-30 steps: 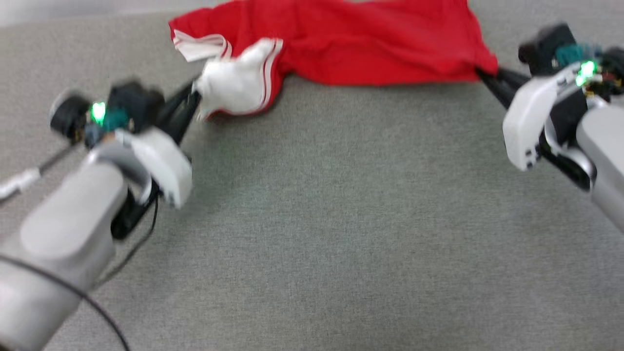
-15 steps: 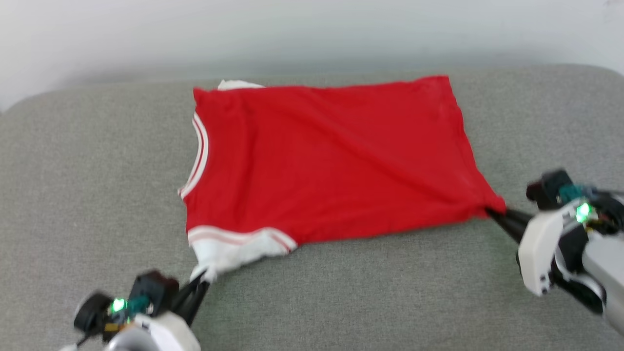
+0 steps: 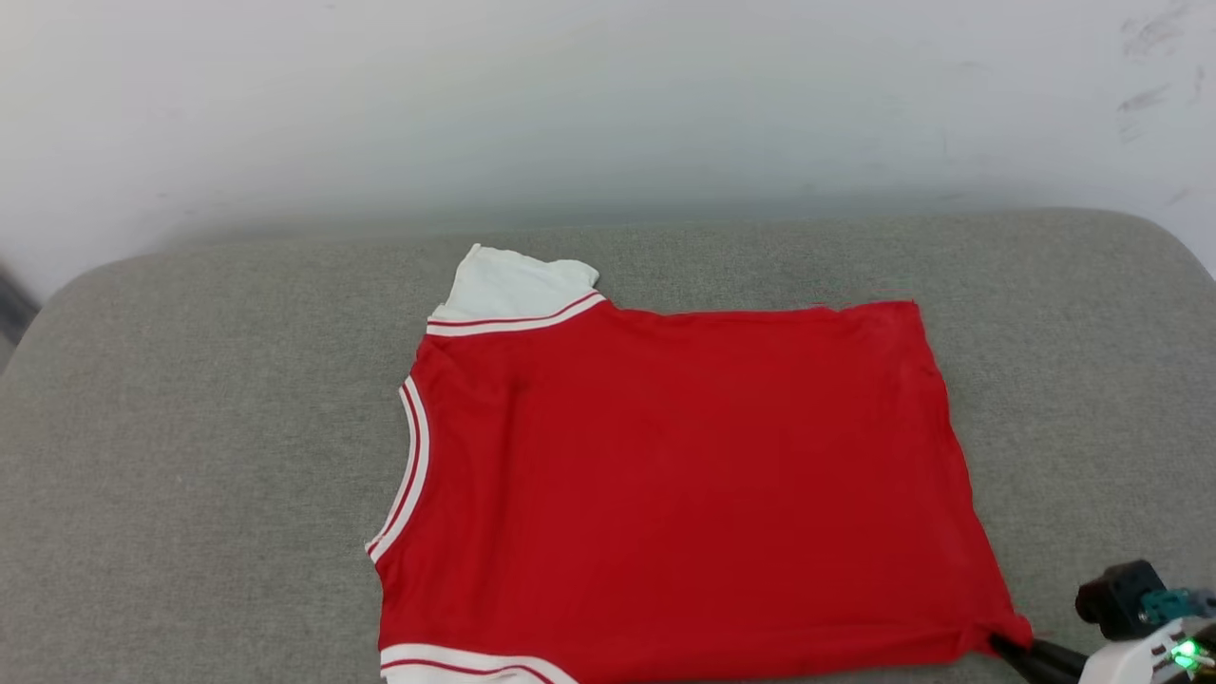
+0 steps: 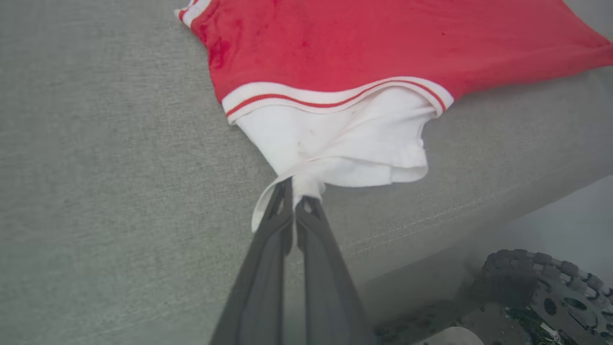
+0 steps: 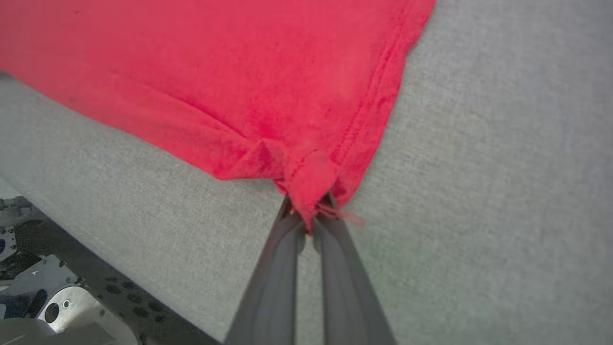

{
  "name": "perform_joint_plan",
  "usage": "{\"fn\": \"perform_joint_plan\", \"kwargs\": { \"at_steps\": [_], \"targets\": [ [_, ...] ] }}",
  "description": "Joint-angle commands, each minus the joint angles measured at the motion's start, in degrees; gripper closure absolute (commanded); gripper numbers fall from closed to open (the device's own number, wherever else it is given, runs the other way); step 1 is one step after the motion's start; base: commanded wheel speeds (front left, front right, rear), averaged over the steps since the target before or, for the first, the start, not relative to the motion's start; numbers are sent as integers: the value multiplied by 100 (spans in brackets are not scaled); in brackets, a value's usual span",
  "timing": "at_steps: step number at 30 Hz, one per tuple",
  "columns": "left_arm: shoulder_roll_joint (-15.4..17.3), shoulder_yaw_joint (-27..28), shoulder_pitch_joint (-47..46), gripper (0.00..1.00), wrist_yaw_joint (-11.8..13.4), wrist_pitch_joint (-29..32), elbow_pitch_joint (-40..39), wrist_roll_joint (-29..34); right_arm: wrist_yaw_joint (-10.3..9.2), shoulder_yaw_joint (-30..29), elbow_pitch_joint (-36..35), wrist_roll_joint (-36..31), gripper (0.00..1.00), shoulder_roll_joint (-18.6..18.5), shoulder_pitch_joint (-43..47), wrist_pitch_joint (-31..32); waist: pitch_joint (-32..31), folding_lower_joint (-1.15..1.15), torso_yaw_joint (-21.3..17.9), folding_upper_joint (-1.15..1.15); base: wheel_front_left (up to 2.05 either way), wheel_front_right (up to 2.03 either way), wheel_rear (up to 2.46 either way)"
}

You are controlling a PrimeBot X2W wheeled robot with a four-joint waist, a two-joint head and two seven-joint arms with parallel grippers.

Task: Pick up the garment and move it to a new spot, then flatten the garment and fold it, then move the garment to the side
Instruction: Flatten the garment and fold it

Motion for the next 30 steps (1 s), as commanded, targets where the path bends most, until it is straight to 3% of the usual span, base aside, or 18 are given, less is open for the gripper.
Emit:
{"fn": "perform_joint_plan", "kwargs": {
  "at_steps": [1, 8, 14, 22, 30],
  "targets": [
    [12, 23, 154, 100, 40, -21, -41, -26, -4, -95, -99, -46, 100, -67, 224, 37, -27, 2, -2, 0, 0, 0, 0],
    [-70, 138, 544, 100, 97, -45, -101, -43, -4, -742, -587, -325, 100, -142, 875, 291, -33, 2, -39, 0, 0, 0, 0],
    [-38, 342, 17, 100, 4, -52, -66, 382, -3, -1516, -919, -656, 100, 16, 1017, 579, 64, 2, 18, 0, 0, 0, 0],
    [-26, 498, -1271, 100, -452, 248, 104, 916, -3, -2593, -1431, -1124, 100, 201, 833, 1083, 391, 2, 41, 0, 0, 0, 0],
    [-82, 662, -2499, 100, -872, 714, 475, 1157, -3, -3267, -1712, -1337, 100, 498, 529, 1667, 961, 2, -105, 0, 0, 0, 0]
  ]
}}
